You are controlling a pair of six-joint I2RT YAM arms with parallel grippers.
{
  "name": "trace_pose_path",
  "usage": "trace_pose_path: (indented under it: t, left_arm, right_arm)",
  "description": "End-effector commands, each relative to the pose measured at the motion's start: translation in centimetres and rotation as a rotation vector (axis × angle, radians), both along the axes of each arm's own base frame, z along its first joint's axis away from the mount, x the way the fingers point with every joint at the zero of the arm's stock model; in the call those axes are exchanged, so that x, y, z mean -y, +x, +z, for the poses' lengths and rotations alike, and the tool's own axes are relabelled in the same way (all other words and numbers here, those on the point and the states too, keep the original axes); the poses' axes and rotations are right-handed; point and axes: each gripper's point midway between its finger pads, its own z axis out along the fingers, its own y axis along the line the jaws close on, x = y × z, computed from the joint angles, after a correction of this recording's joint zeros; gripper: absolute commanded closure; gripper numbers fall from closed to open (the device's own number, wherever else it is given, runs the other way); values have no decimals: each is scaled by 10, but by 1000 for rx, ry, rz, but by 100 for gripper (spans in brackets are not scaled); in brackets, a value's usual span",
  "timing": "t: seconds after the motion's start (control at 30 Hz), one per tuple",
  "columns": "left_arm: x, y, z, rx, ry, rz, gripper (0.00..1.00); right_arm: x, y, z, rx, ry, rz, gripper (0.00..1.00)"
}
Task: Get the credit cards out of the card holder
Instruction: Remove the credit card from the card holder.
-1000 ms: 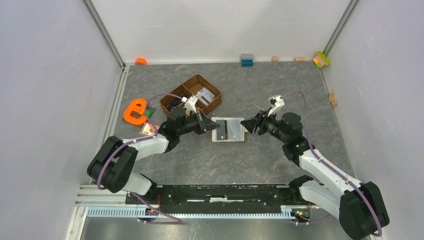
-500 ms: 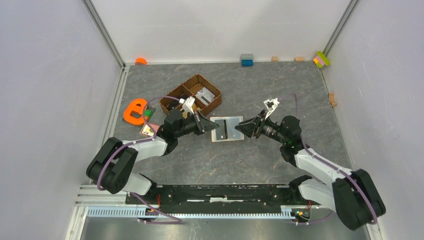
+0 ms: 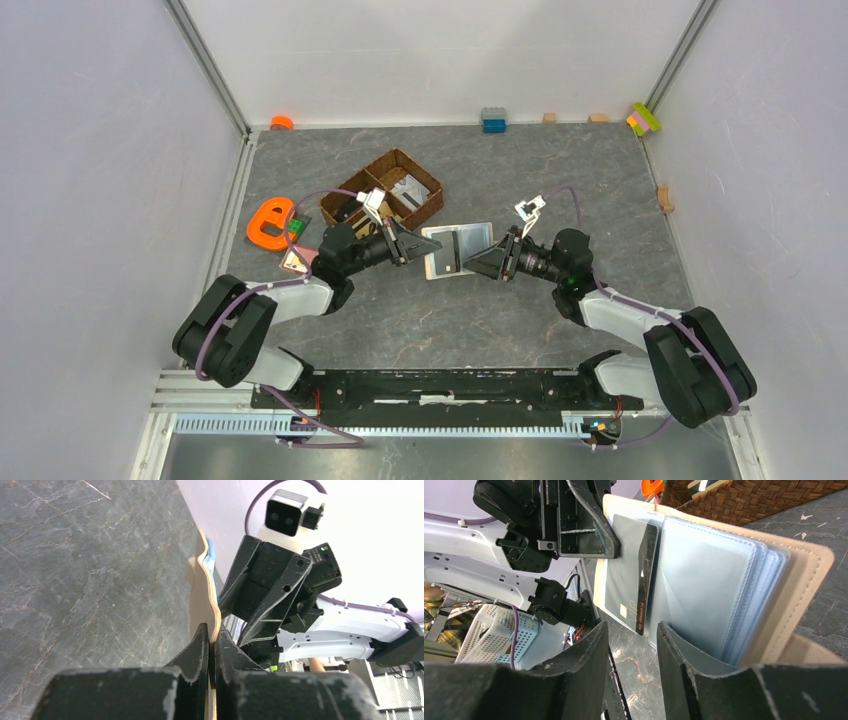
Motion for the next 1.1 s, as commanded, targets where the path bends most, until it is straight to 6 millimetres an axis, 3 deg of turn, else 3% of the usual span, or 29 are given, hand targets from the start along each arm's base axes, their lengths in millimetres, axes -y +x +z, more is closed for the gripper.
trace_pose_path:
  t: [0.0,0.63,0.83,1.07]
  left_arm:
    - [3,-10,32,75,-106,-61,98]
    - [20,-27,49,86,-211,-194,98]
    - [21,-28,50,68,-245,-219,98]
    - [21,-28,49,66,-243,-214,98]
  right_arm:
    - [-5,2,17,42,35,27,54]
    - [-9,-3,20,27,74,58,54]
    - [-9,-17,40,53,175,107,71]
    - [-7,-28,60,107,254,141,83]
